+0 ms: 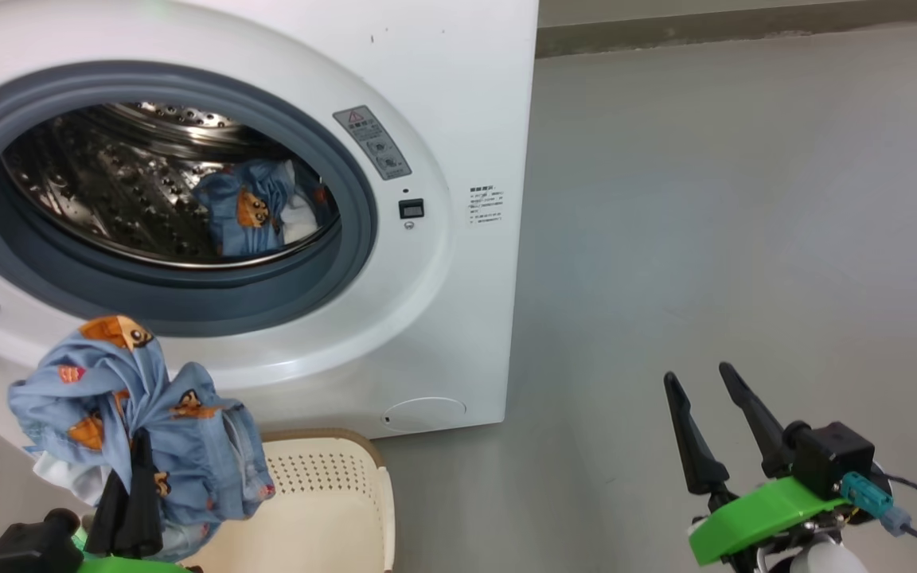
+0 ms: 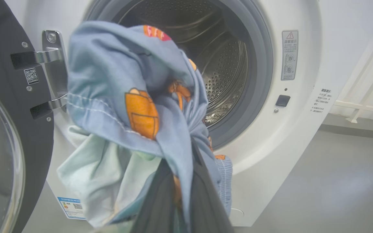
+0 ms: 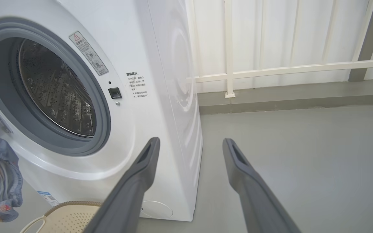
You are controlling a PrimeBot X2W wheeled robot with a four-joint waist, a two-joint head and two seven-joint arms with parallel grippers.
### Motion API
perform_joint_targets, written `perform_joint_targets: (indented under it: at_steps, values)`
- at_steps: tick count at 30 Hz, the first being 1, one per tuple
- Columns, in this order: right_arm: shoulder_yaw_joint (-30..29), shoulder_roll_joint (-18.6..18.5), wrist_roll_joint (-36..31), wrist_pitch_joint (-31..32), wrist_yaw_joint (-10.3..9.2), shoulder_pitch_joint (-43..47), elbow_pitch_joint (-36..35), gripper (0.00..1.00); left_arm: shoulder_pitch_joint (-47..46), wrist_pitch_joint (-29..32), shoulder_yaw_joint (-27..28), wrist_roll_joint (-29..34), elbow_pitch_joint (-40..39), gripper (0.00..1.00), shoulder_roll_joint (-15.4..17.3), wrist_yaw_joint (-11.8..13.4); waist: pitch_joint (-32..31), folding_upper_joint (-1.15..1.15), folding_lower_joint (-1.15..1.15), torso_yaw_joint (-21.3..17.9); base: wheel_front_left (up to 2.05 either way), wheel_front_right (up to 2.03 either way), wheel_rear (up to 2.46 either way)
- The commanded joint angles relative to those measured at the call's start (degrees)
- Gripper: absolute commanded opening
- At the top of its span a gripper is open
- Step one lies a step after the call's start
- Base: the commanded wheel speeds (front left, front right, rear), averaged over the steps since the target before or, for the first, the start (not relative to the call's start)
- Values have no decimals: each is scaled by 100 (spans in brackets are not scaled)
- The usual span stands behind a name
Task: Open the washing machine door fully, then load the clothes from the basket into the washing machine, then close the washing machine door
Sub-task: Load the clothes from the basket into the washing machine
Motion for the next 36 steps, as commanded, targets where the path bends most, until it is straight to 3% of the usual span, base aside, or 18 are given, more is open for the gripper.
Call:
perform_joint_targets:
  at_steps: [1, 19, 22, 36]
  values:
    - [104, 26, -69, -27, 9, 49, -161, 100, -61, -78, 228, 61, -222, 0, 67, -9, -30, 0, 0, -31, 0, 0, 0]
    - [137, 26, -2, -27, 9, 147, -249, 100, -4, -78, 316, 31, -342, 0, 8, -9, 48, 0, 0, -92, 0, 0, 0]
    - [134, 26, 71, -27, 9, -64, -413, 100, -1113, -78, 242, 7, -113, 0, 123, -9, 948, 0, 0, -218, 0, 0, 0]
    - [351, 26, 269, -27, 9, -571, -577, 100, -3060, -78, 322, -253, 589, 0, 751, -9, 2190, 0, 0, -508, 0, 0, 0]
